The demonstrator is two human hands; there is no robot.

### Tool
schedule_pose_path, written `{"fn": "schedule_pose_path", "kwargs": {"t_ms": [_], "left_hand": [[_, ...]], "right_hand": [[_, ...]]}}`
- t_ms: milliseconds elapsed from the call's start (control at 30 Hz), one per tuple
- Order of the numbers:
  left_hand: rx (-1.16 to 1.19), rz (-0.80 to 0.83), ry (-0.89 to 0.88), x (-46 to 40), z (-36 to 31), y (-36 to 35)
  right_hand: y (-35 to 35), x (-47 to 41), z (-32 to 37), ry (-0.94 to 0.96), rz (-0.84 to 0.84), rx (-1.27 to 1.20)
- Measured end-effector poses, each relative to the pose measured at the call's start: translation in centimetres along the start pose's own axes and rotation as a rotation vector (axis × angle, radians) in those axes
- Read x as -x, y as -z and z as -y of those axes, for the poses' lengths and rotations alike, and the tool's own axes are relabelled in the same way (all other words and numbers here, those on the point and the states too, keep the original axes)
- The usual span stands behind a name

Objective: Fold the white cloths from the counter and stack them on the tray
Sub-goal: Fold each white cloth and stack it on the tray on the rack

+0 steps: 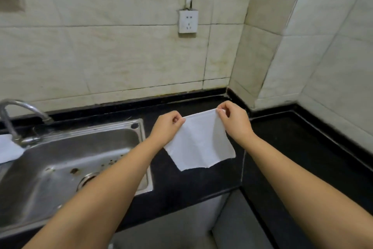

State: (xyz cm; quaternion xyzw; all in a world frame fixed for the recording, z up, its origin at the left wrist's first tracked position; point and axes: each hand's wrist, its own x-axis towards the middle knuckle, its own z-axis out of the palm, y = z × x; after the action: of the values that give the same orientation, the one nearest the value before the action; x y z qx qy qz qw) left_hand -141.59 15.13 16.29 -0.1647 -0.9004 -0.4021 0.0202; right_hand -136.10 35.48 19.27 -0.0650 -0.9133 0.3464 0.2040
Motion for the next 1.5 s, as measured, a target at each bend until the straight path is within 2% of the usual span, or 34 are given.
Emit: {"fn": "schedule_pose_path", "kwargs": {"t_ms": [200,300,467,600,700,900,1067,1200,1333,1400,1500], "left_hand": [[0.020,-0.101,0.039,-4.5,-2.2,-3.4],[-0.040,-0.072,0.020,-3.8,-0.7,-4.6],[-0.131,0.155,0.019,1.0,4.0,-7.6],[-0.087,0.436,0.206,4.3,8.1,-9.8],[-0.076,0.540,0.289,4.2,9.8,-10.7],[-0.076,0.476,0.345,-0.3,11.2,-11.4],[-0.168,0.400,0.389,-3.8,12.7,-12.2],[-0.390,0.402,0.279,-5.0,13.7,-13.1],[-0.558,0.478,0.143,-6.5,12.8,-13.4],[-0.582,0.558,-0.005,-7.7,11.1,-14.0],[-0.477,0.697,-0.281,-9.6,7.1,-17.2]], "right_hand": [[4.3,-3.8,-5.5,-0.027,-0.099,-0.007],[4.0,-2.7,-9.2,-0.073,-0.040,-0.080],[0.3,3.0,-15.2,-0.175,0.246,-0.045],[-2.2,7.4,-18.6,-0.267,0.518,-0.010],[-3.1,7.8,-19.9,-0.327,0.620,-0.031],[-5.6,1.5,-20.5,-0.361,0.538,0.006],[-8.9,-2.9,-20.9,-0.373,0.518,0.091],[-10.8,-3.5,-21.5,-0.351,0.503,0.198],[-10.8,-3.5,-21.1,-0.328,0.518,0.319],[-10.1,-3.2,-20.7,-0.407,0.497,0.315],[-8.7,-1.4,-19.9,-0.559,0.528,0.338]]}}
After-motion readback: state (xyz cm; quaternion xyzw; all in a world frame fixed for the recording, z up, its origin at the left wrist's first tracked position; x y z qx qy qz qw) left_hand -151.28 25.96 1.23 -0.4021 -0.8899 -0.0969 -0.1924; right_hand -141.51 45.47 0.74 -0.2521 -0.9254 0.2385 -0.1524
